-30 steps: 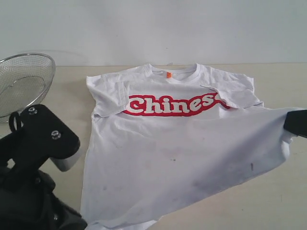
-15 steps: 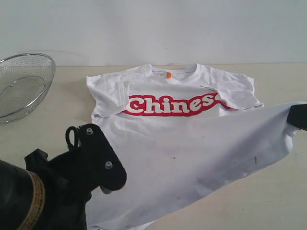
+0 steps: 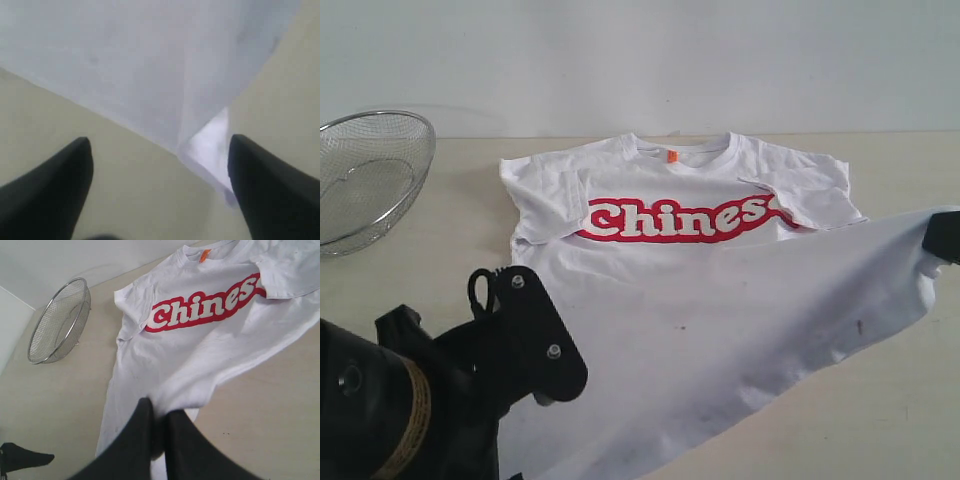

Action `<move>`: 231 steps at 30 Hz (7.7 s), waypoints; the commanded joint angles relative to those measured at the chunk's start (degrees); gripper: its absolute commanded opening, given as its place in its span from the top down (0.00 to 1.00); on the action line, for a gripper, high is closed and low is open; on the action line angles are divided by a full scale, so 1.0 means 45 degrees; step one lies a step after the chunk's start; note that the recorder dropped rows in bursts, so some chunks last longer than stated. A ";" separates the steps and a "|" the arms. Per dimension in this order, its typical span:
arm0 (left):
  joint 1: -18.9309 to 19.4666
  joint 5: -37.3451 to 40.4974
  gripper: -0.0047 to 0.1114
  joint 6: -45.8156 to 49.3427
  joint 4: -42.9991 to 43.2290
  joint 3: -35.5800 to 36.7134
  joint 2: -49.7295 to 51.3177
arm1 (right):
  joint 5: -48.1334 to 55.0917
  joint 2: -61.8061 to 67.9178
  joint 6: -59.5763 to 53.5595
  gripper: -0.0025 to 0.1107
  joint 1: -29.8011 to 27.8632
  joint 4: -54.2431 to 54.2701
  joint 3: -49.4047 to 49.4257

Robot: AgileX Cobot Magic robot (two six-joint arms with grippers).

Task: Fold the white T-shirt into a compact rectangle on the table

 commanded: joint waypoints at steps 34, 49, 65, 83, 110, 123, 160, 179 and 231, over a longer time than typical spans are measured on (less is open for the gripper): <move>0.0360 -0.3488 0.33 0.1342 0.1194 0.0710 0.3255 | -0.0157 0.0331 -0.0314 0.98 0.0049 0.0114 0.0034; 0.0386 -0.3464 0.86 0.1217 -0.1381 0.0710 0.3255 | -0.0138 0.0331 -0.0547 0.98 0.0049 0.0389 0.0034; 0.0587 -0.4548 0.92 -0.0945 -0.4590 0.0710 0.2755 | -0.0365 0.0331 -0.0574 0.98 0.0049 0.1201 0.0034; 0.2608 -0.5992 0.92 -0.2577 -0.4258 0.0710 0.0537 | -0.0303 -0.0865 -0.0515 0.98 0.0379 0.1578 0.0034; 0.6030 -0.3964 0.92 -0.3083 -0.0108 -0.3706 0.0015 | -0.2950 0.2927 -0.1840 0.98 0.0379 0.1798 -0.0881; 0.6211 -0.2978 0.92 -0.2168 -0.1378 -0.3660 0.0228 | -0.3601 0.5953 -0.4352 0.98 0.0379 0.4004 -0.1527; 0.6239 -0.2722 0.36 0.0972 -0.6312 -0.1795 0.3022 | -0.3718 0.8905 -0.4491 0.98 0.0379 0.3412 -0.1762; 0.7474 -0.3863 0.46 0.0312 -0.7198 -0.1795 0.4061 | -0.3776 0.8905 -0.4563 0.98 0.0379 0.3412 -0.1762; 0.7428 -0.4739 0.59 0.0892 -0.8049 -0.2470 0.6376 | -0.3821 0.8905 -0.4699 0.98 0.0379 0.3437 -0.1762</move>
